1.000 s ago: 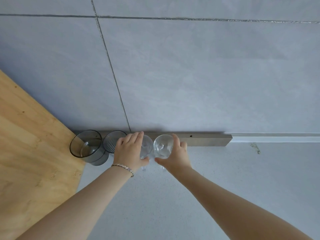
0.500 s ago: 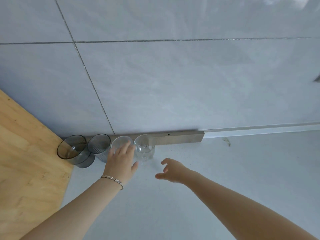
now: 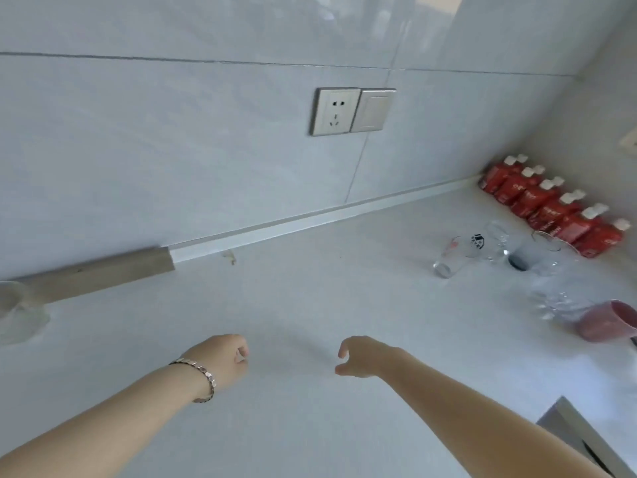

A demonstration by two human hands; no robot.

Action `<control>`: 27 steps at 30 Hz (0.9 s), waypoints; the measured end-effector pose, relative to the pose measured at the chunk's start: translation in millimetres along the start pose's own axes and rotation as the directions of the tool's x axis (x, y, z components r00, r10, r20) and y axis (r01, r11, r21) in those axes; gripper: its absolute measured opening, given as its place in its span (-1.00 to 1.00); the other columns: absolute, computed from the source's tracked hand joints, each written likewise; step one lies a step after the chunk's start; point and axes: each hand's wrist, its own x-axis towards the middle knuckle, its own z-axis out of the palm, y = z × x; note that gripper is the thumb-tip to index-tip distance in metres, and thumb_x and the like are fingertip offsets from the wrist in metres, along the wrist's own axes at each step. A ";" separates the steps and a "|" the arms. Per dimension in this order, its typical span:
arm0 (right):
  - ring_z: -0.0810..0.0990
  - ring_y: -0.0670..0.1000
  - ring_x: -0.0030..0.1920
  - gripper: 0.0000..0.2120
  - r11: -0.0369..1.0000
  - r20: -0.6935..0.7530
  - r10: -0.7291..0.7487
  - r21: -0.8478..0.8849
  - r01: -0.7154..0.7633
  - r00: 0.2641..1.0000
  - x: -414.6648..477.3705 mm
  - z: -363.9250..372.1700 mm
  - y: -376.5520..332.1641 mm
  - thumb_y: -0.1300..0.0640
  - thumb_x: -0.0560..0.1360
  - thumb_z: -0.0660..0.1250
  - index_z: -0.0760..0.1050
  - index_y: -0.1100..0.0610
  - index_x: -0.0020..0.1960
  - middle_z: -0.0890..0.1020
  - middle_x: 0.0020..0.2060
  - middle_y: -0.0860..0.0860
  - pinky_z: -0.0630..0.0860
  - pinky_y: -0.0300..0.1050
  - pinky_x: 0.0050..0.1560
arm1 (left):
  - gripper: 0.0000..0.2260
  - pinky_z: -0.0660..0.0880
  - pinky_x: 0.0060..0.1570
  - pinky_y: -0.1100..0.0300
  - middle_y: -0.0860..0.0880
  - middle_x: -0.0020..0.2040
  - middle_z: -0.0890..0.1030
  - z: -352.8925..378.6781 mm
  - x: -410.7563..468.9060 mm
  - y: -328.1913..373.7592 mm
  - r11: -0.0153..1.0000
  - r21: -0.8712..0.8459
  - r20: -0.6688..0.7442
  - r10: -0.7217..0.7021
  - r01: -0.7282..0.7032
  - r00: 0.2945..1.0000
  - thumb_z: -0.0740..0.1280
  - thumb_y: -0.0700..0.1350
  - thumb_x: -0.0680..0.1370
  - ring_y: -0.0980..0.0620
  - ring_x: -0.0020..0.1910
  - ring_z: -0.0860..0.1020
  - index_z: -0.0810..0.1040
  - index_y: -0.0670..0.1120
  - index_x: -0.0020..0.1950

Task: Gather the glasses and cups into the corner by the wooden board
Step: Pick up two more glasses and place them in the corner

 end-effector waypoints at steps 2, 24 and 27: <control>0.33 0.03 0.40 -0.57 0.999 -0.034 0.036 0.036 -0.035 0.999 -3.0 -11.1 59.4 0.01 0.54 0.21 0.33 0.10 0.38 0.37 0.39 0.01 0.32 -0.05 0.33 | -0.92 0.49 0.19 0.14 -0.01 0.18 0.57 10.0 18.9 54.8 0.999 0.019 0.002 0.037 -0.037 0.999 0.21 -0.08 0.52 -0.01 0.13 0.56 0.45 0.04 -0.01; 0.52 0.02 0.21 -0.67 0.934 -0.156 0.228 0.313 -0.171 0.961 39.3 -113.7 482.7 -0.01 0.51 0.24 0.43 0.03 0.26 0.57 0.19 0.00 0.43 -0.12 0.21 | -0.28 0.44 0.12 0.01 -0.08 0.39 0.27 49.9 221.4 501.6 0.994 0.097 -0.272 -0.022 0.050 0.962 0.41 0.02 0.41 -0.18 0.29 0.39 0.11 -0.06 0.44; 0.50 0.01 0.23 -0.64 0.953 -0.225 0.207 0.268 -0.144 0.952 47.0 -123.6 490.8 -0.01 0.53 0.22 0.40 0.01 0.30 0.55 0.20 -0.02 0.42 -0.16 0.17 | -0.47 0.46 0.01 0.05 -0.11 0.29 0.37 53.1 229.9 494.6 0.997 0.046 -0.321 -0.040 0.058 0.946 0.37 0.01 0.43 -0.21 0.19 0.47 0.28 -0.09 0.33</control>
